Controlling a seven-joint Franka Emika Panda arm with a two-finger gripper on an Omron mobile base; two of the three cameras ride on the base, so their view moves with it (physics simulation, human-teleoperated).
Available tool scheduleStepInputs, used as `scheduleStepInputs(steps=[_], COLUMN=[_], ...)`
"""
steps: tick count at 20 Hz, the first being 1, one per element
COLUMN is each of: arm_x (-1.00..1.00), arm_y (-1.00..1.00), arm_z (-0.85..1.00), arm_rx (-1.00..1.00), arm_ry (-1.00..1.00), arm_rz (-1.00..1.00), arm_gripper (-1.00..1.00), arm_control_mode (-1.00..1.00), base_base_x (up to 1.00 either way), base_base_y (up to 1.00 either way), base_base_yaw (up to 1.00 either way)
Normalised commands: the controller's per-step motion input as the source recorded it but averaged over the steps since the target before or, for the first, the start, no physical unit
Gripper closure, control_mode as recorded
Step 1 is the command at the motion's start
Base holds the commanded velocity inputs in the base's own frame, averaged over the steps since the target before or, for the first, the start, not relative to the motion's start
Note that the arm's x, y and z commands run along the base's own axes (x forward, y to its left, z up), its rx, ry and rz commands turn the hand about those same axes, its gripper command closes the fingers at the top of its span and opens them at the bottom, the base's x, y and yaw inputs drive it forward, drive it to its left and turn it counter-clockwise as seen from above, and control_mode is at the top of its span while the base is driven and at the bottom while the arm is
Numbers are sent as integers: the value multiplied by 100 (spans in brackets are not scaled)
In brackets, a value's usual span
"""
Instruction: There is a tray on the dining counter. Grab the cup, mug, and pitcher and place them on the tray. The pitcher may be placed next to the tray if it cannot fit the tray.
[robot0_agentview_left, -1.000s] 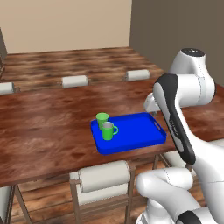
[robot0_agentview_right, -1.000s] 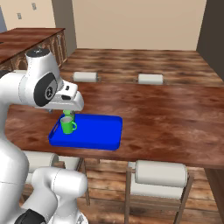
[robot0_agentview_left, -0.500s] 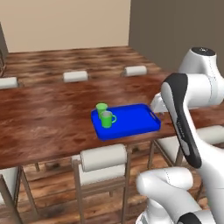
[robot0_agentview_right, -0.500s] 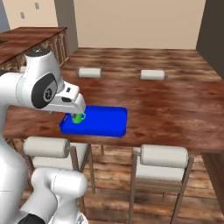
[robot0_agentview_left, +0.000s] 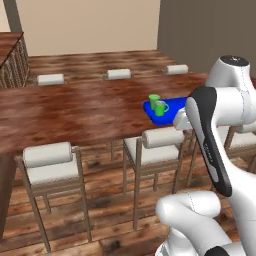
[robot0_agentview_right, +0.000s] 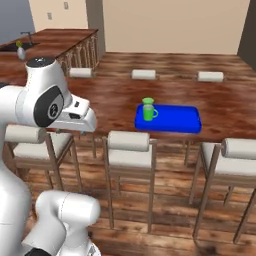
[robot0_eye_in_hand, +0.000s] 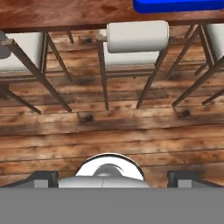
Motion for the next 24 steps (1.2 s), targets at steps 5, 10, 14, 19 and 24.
scheduleStepInputs(steps=[5,10,14,19,24], arm_x=[0,0,0,0,0], arm_y=[0,0,0,0,0], arm_z=[0,0,0,0,0], arm_rx=[0,0,0,0,0], arm_ry=[0,0,0,0,0], arm_rz=[0,0,0,0,0], arm_gripper=[-100,-100,-100,-100,-100], arm_control_mode=[100,100,100,100,100], base_base_x=[-26,0,0,8,17], base_base_y=[100,100,100,100,100], base_base_yaw=[0,0,0,0,0])
